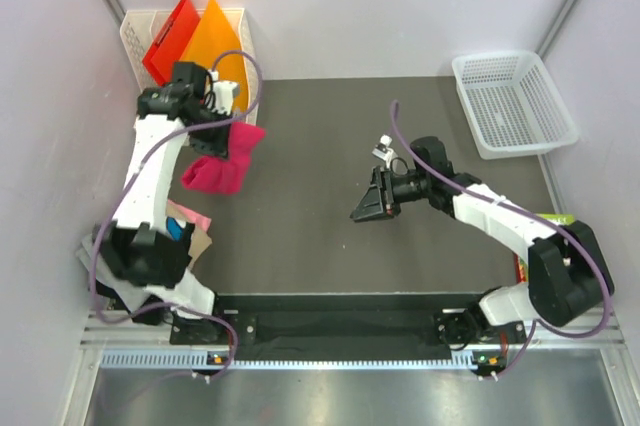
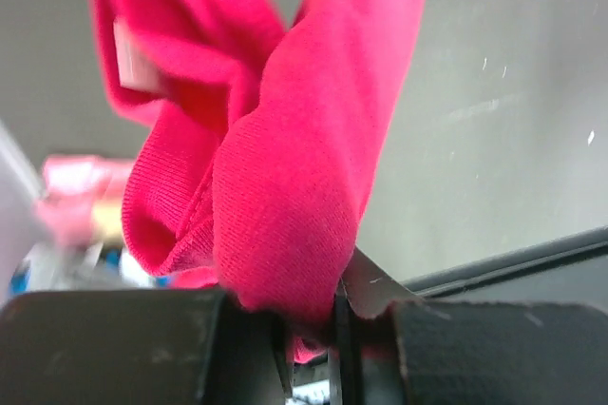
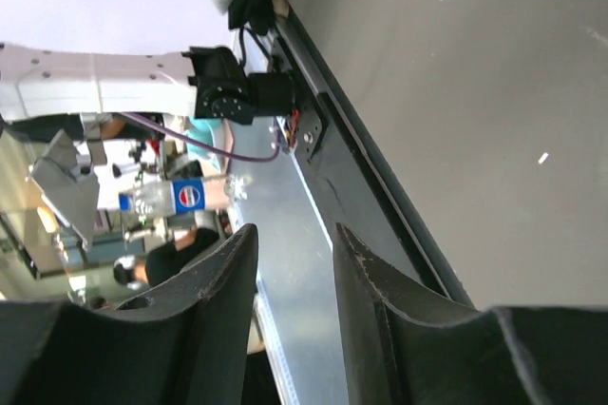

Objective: Fold and stack the t-shirts
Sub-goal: Put the neatly folded tshirt into the corner of the board with the left arm

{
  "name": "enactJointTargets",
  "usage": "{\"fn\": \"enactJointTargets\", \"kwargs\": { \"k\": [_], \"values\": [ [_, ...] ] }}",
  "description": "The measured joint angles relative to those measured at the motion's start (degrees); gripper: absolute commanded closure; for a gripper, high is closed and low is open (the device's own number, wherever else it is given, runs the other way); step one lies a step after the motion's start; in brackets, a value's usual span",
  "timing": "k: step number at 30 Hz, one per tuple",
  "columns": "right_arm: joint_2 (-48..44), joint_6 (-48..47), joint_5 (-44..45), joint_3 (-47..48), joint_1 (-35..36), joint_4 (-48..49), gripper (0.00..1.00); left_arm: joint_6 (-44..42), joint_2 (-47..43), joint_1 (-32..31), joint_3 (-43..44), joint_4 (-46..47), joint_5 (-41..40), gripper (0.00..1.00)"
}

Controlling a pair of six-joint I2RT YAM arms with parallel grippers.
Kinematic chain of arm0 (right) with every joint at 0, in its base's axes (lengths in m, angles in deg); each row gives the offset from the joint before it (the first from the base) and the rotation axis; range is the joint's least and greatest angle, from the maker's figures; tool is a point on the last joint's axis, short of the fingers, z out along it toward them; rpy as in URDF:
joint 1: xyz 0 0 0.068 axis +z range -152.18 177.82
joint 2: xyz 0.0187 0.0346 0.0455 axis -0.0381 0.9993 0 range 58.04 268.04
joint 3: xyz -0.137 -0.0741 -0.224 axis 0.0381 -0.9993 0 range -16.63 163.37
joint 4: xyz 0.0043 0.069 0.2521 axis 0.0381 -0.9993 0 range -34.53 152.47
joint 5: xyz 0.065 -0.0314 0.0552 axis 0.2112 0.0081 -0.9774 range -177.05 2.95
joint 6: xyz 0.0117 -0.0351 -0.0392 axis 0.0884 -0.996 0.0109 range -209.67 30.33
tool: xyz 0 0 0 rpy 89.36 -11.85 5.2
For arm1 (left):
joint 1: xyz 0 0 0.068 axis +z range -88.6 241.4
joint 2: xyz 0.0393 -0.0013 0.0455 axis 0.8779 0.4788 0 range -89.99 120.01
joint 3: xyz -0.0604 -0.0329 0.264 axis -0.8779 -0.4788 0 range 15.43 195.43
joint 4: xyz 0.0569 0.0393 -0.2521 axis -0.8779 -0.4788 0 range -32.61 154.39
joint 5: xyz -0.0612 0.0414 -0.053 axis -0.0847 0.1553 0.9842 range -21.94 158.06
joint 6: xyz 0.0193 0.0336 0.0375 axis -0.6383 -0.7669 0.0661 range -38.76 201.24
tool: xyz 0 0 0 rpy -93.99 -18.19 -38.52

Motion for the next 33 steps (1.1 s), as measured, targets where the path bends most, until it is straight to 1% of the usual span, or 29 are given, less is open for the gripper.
{"fn": "enactJointTargets", "kwargs": {
  "k": [5, 9, 13, 19, 23, 28, 33],
  "values": [
    [3.8, -5.3, -2.6, 1.9, -2.0, -4.0, 0.64, -1.4, -15.2, -2.0, -6.1, -3.9, -2.8, 1.0],
    [6.3, -7.6, -3.8, 1.9, -2.4, -6.3, 0.64, -3.4, -22.2, -2.4, -8.0, -6.0, -3.5, 1.0],
    [7.3, -8.1, -4.2, 1.9, -2.4, -6.6, 0.64, -4.3, -29.0, -2.4, -10.6, -5.6, -7.9, 1.0],
    [7.3, -8.3, -4.4, 1.9, -2.4, -7.4, 0.64, -5.1, -41.8, -2.3, -22.2, -6.4, -14.8, 1.0],
    [7.2, -9.1, -4.4, 1.8, -2.4, -8.2, 0.65, -4.9, -45.3, -2.3, -28.5, -7.4, -16.9, 1.0],
    [7.2, -10.3, -4.1, 1.4, -2.4, -9.5, 0.65, -3.8, -48.4, -2.3, -32.6, -7.4, -20.1, 1.0],
    [7.2, -11.2, -3.5, 0.7, -2.4, -11.2, 0.65, -2.8, -52.9, -2.3, -37.0, -7.3, -26.7, 1.0]
  ]
}}
